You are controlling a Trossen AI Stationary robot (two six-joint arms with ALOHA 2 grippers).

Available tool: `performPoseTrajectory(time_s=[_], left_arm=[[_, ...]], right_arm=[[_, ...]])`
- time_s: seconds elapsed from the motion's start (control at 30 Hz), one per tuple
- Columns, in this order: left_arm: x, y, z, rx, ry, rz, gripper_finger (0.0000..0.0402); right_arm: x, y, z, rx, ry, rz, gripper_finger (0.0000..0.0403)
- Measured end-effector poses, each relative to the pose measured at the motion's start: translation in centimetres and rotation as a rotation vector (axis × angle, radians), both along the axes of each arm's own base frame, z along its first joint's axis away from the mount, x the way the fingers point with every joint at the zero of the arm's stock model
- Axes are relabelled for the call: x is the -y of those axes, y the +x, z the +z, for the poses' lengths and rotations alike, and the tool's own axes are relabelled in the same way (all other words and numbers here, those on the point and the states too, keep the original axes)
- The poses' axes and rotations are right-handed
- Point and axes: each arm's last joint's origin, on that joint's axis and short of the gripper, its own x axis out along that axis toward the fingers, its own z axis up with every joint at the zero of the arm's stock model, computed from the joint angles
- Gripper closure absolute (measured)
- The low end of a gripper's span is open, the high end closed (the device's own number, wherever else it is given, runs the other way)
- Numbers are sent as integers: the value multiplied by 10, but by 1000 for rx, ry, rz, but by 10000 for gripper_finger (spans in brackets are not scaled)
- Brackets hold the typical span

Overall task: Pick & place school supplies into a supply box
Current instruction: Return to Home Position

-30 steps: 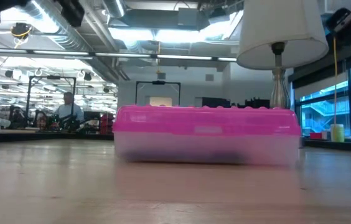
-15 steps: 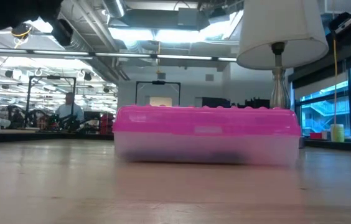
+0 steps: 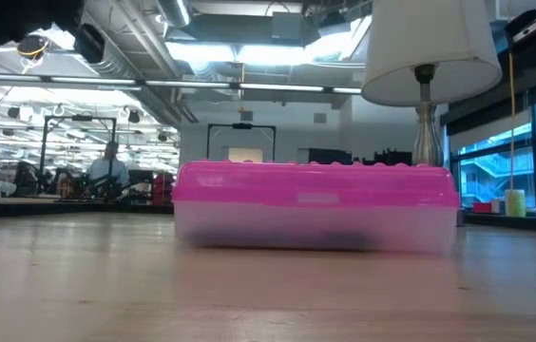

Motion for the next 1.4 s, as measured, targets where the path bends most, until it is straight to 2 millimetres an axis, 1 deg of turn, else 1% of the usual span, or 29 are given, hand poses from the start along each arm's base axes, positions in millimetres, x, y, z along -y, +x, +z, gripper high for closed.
performPoseTrajectory(time_s=[0.13, 0.27, 0.37, 0.47, 0.57, 0.7, 0.87, 0.93, 1.1, 1.3, 1.4], left_arm=[[-3, -4, -5, -46, -17, 43, 398], [-9, -6, -7, -62, -28, 188, 398], [-12, -7, -8, -65, -3, 295, 398], [-13, -6, -10, -85, 31, 359, 398], [-14, -6, -12, -108, 26, 399, 398], [-15, -5, -16, -104, 10, 403, 398], [-15, 0, -38, -83, -22, 393, 398], [-16, 1, -43, -117, -30, 394, 398], [-15, 1, -44, -129, 0, 390, 398], [-15, 2, -46, -156, 62, 401, 398], [-15, 2, -48, -171, 83, 406, 398]], right_arm=[[0, 0, -1, -9, -6, 1, 369], [0, 0, -4, -32, -26, -1, 369], [0, 1, -5, -43, -34, -4, 369], [0, 1, -7, -49, -36, -27, 369], [-2, 5, -15, -56, -38, -60, 369], [-5, 10, -28, -38, -19, -63, 369], [-8, 14, -39, -10, -2, -64, 369], [-9, 15, -44, -16, 0, -64, 369], [-11, 18, -55, 3, 13, -70, 369], [-9, 18, -56, -5, 6, -134, 369], [-10, 18, -58, -20, -9, -136, 369]])
